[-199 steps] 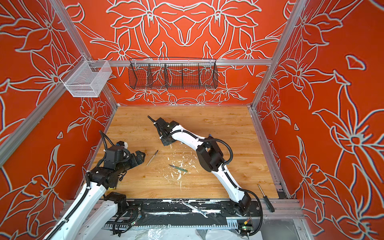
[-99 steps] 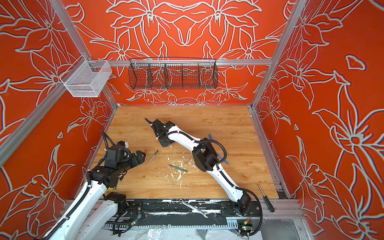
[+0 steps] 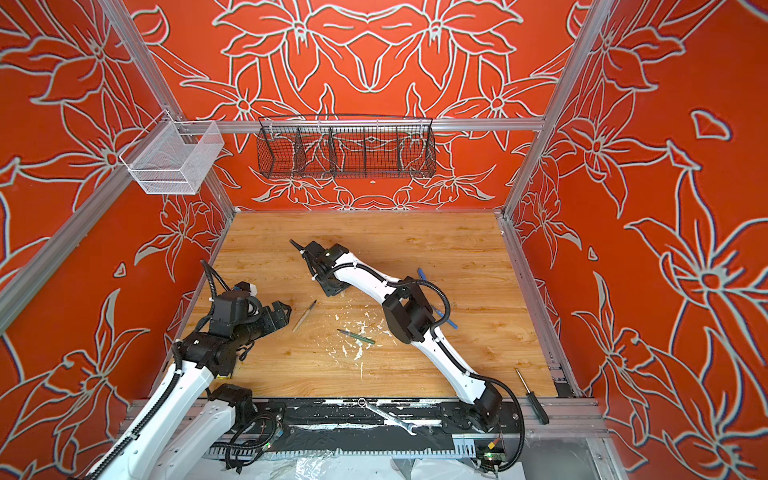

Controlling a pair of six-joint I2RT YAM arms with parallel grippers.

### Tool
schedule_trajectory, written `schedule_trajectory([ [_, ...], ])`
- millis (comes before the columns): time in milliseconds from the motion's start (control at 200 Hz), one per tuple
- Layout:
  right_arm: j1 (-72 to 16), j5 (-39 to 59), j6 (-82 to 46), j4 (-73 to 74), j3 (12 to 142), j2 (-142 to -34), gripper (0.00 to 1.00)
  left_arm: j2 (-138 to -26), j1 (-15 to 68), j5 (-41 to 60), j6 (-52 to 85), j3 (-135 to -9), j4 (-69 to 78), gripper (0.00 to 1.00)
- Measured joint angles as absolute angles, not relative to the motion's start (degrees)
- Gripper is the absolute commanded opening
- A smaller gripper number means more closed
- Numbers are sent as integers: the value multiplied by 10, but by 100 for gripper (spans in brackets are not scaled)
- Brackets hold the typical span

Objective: Insert the pens into the pen caps
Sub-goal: 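Close the right gripper on the cream pen cap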

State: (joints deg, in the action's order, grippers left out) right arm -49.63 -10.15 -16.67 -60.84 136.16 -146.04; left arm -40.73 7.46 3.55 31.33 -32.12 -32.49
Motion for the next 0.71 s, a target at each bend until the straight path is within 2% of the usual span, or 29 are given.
schedule_trajectory([
  [706,-496,-105,-167,-602,1386,-1488,29,-411,75,36,313,-321,-325,97],
])
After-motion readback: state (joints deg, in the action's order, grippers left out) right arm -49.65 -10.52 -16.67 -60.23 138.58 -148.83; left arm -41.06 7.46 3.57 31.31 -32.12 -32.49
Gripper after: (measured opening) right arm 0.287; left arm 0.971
